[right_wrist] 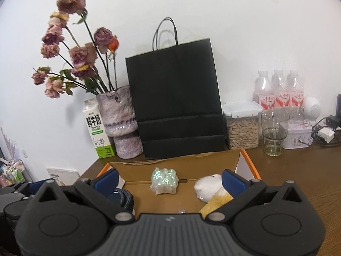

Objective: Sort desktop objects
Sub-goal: 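Withdraw both grippers from the box back over the table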

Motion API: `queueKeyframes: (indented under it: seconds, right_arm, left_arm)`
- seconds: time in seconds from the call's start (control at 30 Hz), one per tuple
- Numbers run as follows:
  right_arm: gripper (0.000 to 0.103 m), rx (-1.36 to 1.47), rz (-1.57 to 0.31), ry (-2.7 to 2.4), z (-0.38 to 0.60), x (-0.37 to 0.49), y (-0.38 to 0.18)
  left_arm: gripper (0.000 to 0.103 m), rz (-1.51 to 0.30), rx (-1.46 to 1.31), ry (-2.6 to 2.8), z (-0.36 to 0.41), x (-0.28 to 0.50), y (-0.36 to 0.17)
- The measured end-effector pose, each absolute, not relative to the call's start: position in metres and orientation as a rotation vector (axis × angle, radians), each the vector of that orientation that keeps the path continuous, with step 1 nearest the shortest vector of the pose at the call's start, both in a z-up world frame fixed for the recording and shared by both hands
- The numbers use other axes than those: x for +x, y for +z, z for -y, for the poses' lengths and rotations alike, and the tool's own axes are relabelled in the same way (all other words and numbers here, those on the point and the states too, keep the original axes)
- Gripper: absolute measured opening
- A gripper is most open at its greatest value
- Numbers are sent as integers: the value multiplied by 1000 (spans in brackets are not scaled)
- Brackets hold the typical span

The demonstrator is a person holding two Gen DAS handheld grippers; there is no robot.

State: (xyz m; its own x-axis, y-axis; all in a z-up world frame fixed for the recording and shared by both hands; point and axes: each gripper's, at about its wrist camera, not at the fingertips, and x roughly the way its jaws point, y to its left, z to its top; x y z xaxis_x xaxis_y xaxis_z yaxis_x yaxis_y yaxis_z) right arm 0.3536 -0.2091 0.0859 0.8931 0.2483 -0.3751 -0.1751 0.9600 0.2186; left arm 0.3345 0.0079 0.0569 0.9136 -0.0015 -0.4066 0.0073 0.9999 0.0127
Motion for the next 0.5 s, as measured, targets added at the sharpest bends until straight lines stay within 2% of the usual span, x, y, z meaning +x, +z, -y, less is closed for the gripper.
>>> queueKeyframes:
  seconds: [0.3,0.5]
  right_arm:
    - [103,123,-371,262,216,308,99]
    - [103,72,-357,275,219,275,101]
  left_arm:
    - [103,-331,-48,23,-34,284,77]
    - [103,-339,-64,62,-55,257,78]
